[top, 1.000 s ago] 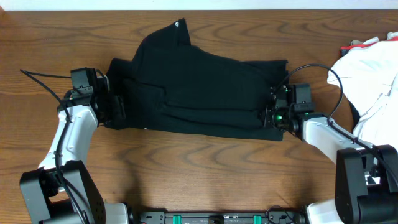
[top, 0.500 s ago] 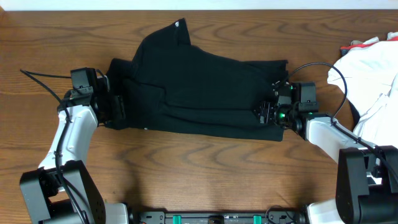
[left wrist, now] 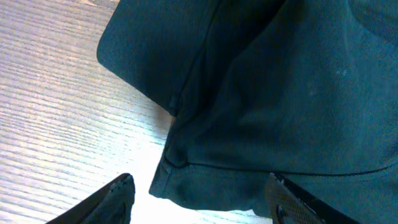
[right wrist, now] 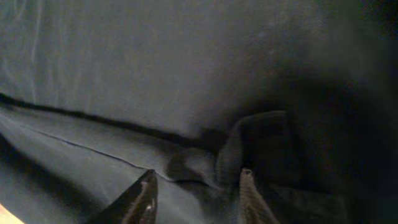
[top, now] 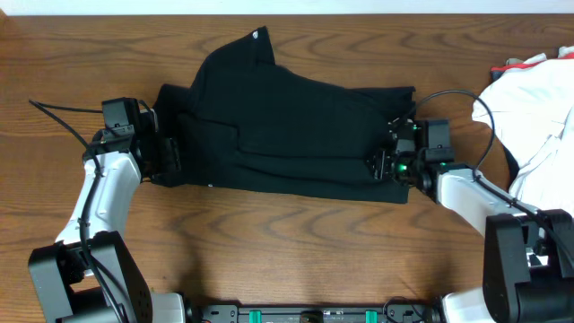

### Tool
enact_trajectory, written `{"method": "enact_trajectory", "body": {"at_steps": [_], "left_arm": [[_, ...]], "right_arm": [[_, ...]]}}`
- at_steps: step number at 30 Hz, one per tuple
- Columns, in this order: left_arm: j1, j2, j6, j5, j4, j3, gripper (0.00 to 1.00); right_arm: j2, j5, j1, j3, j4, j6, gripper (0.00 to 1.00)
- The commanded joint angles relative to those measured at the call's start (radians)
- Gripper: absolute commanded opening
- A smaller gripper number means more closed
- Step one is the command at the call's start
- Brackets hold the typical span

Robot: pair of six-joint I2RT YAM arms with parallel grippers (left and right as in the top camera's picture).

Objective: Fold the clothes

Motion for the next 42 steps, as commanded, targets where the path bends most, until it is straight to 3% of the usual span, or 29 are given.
{"method": "enact_trajectory", "body": {"at_steps": [1, 7, 12, 19, 20, 22, 23, 28, 38, 42], "left_arm": [[0.004, -0.014, -0.009, 0.007, -0.003, 0.012, 0.69], [0.004, -0.014, -0.009, 0.007, -0.003, 0.012, 0.69], [0.004, -0.014, -0.009, 0.007, -0.002, 0.012, 0.69], [0.004, -0.014, -0.009, 0.008, -0.002, 0.012, 0.69], [0.004, -0.014, -0.009, 0.01, -0.002, 0.012, 0.69], [0.004, -0.014, -0.009, 0.021, -0.002, 0.012, 0.69], [0.004, -0.014, -0.009, 0.022, -0.002, 0.012, 0.69], [0.004, -0.014, -0.009, 0.022, -0.002, 0.012, 0.69], [0.004, -0.014, -0.009, 0.022, -0.003, 0.012, 0.69], [0.004, -0.014, -0.009, 0.022, -0.003, 0.012, 0.69]], "right_arm": [[0.002, 0.039, 0.024, 0.013, 0.004, -0.002, 0.33], [0.002, 0.082, 0.015, 0.013, 0.031, 0.024, 0.24], [0.001, 0.105, -0.013, 0.014, 0.068, 0.107, 0.04], [-0.001, 0.041, -0.042, 0.014, 0.082, 0.106, 0.02], [-0.001, 0.039, -0.043, 0.014, 0.08, 0.106, 0.04], [-0.001, 0.039, -0.043, 0.014, 0.055, 0.106, 0.36], [0.0, 0.038, -0.04, 0.014, 0.04, 0.106, 0.41], [0.002, 0.048, 0.003, 0.014, -0.009, 0.075, 0.42], [0.005, 0.103, 0.021, 0.014, 0.016, 0.072, 0.04], [-0.023, 0.098, -0.009, 0.014, 0.037, 0.094, 0.01]]}}
